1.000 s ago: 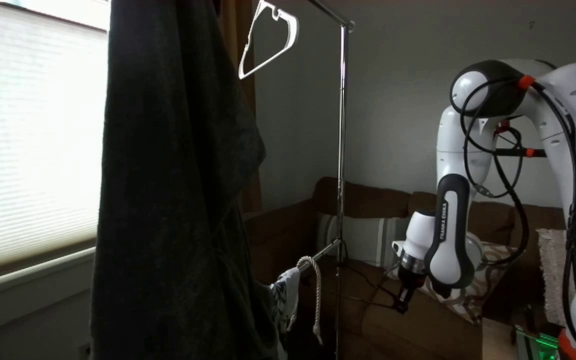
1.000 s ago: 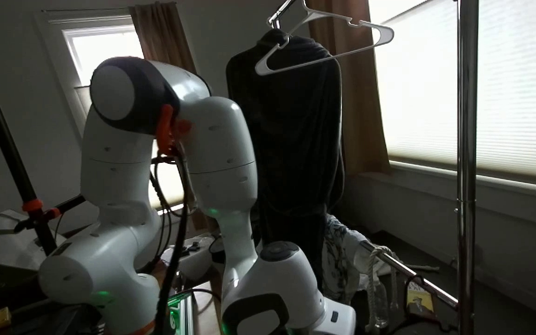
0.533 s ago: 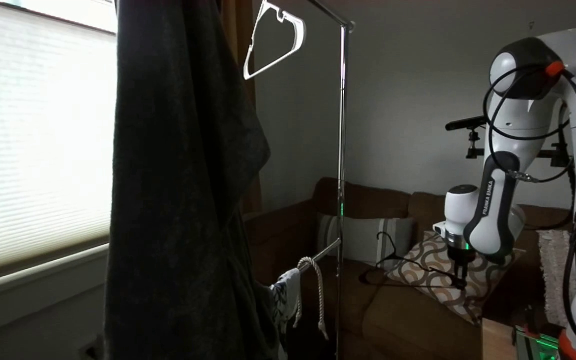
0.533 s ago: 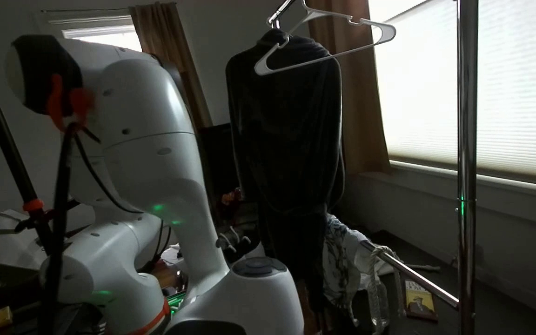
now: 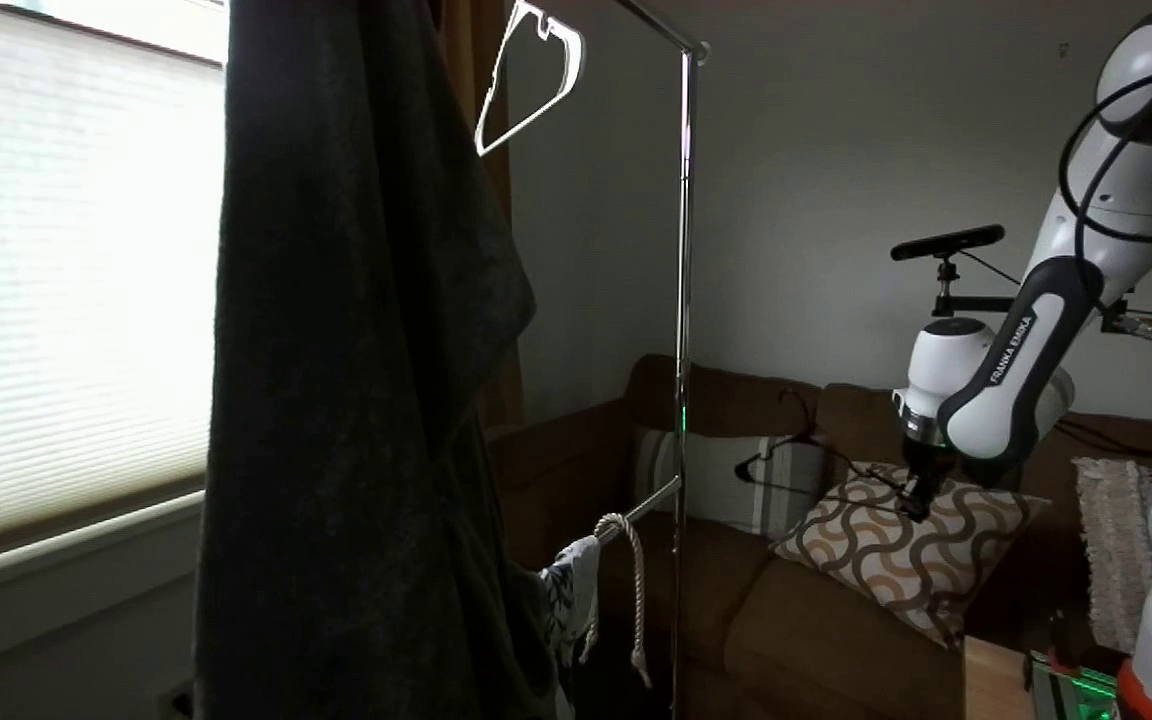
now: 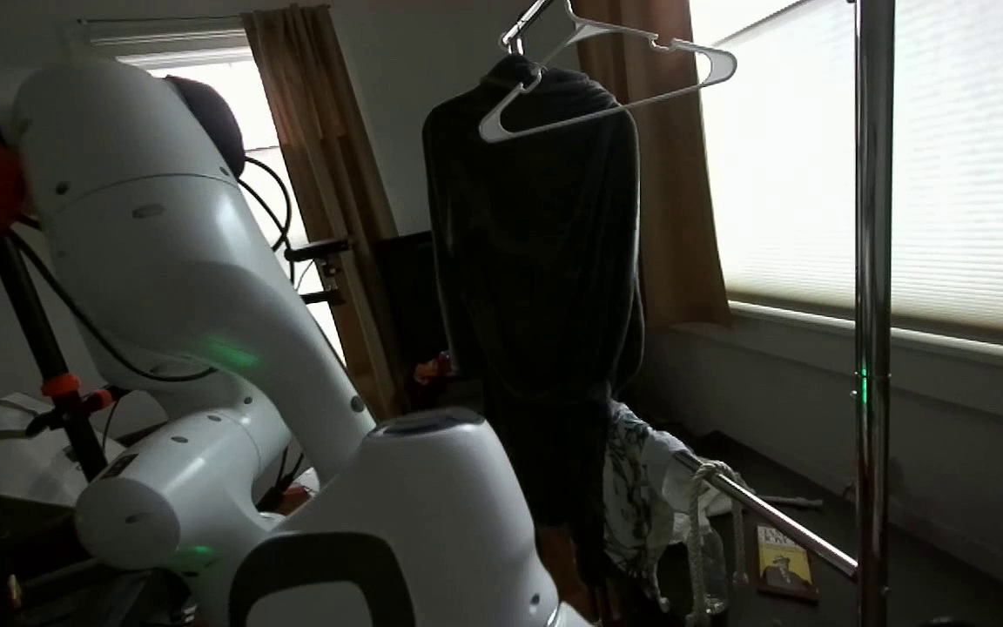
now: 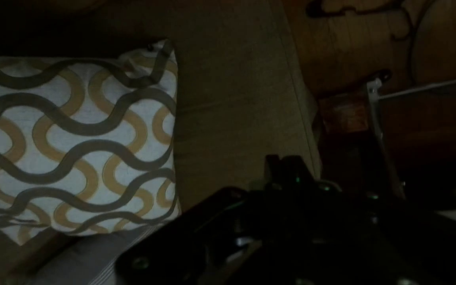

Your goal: Put the black hanger on the top rail

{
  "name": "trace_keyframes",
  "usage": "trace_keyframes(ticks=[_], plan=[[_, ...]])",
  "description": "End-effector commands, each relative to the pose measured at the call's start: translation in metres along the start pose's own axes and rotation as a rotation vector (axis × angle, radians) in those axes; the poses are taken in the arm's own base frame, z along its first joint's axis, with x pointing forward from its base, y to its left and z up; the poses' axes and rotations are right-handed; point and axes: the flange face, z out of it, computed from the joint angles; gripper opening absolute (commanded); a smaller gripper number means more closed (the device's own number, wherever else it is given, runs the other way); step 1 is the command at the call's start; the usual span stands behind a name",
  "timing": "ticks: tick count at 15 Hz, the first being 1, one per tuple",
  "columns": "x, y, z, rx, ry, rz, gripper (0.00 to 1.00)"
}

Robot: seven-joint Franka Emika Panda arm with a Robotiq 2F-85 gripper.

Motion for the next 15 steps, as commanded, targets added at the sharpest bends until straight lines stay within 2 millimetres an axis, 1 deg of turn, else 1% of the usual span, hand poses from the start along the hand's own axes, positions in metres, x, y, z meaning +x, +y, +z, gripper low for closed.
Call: trace_keyframes(ticks=[1,2,3,4,6,7,8,9,10,11,13,15], plan=[[0.038,-0.013,-0.048,0.06,0.11,0.164,0.02],[0.035,-0.017,-0.063,0.074,0.156,0.199,0.02],[0.045,-0.018,-0.076,0.085,0.204,0.228,0.02],[0.051,-0.017,-0.09,0.093,0.255,0.251,0.02],[0.055,-0.013,-0.118,0.108,0.381,0.186,0.02],[0.064,-0.014,-0.093,0.073,0.296,0.196,0.02],[0.067,-0.012,-0.102,0.078,0.32,0.193,0.08],[0.066,-0.011,-0.104,0.075,0.324,0.194,0.08],[0.066,-0.012,-0.102,0.073,0.316,0.195,0.02],[0.069,-0.018,-0.104,0.105,0.31,0.181,0.02],[0.084,-0.021,-0.117,0.152,0.335,0.031,0.02],[0.1,-0.016,-0.132,0.17,0.372,-0.078,0.02]])
